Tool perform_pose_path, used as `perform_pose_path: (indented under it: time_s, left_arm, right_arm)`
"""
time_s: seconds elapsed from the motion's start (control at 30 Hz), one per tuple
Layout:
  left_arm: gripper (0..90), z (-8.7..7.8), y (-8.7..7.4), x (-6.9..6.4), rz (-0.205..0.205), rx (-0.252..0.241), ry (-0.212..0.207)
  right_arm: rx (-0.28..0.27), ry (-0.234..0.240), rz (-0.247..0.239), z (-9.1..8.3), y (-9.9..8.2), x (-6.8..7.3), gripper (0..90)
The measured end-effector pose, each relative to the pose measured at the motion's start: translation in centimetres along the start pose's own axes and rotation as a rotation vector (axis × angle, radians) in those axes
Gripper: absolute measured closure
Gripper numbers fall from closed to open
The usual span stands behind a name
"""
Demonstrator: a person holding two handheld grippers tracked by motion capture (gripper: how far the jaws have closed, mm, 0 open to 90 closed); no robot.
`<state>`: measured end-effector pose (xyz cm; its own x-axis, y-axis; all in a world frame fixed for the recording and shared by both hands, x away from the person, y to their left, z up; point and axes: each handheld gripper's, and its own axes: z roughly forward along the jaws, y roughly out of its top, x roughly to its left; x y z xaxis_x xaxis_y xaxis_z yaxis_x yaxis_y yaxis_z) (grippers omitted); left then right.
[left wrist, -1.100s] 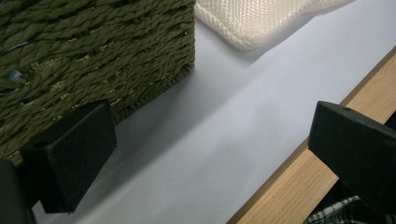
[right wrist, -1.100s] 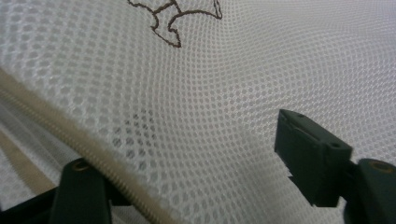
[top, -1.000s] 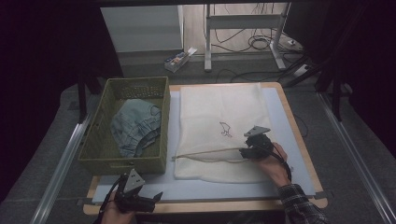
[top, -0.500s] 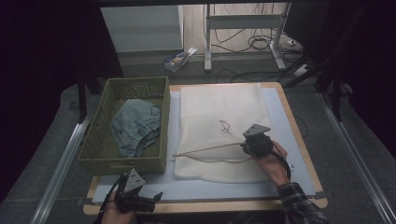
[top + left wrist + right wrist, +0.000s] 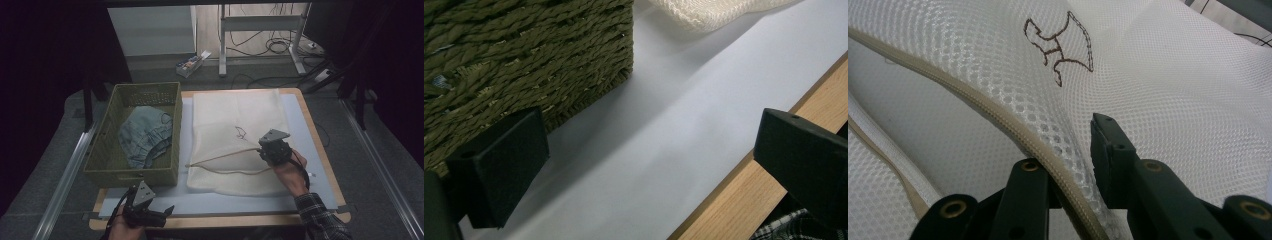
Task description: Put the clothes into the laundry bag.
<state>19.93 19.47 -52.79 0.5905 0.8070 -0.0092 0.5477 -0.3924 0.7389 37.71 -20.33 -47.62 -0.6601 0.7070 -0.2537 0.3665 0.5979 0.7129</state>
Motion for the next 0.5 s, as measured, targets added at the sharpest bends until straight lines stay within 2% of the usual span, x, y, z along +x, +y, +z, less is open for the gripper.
perform_pose_path:
  time_s: [0.1, 0.2, 0.33, 0.5]
  left_arm:
    - [1.2, -0.01, -0.01, 0.03, -0.004, -0.002, 0.000]
    - [1.2, -0.02, -0.01, 0.03, -0.004, -0.002, -0.001]
    - [1.2, -0.03, -0.02, 0.03, -0.006, -0.005, 0.000]
    - [1.2, -0.05, -0.03, 0.05, -0.008, -0.007, 0.001]
  right_arm:
    - [-0.007, 0.006, 0.009, -0.07, 0.13, -0.06, 75.5]
    - [-0.032, 0.027, 0.044, -0.18, 0.38, -0.23, 75.8]
    - [-0.045, 0.035, 0.065, -0.22, 0.63, -0.43, 75.4]
    - [-0.052, 0.038, 0.075, -0.34, 0.81, -0.55, 75.1]
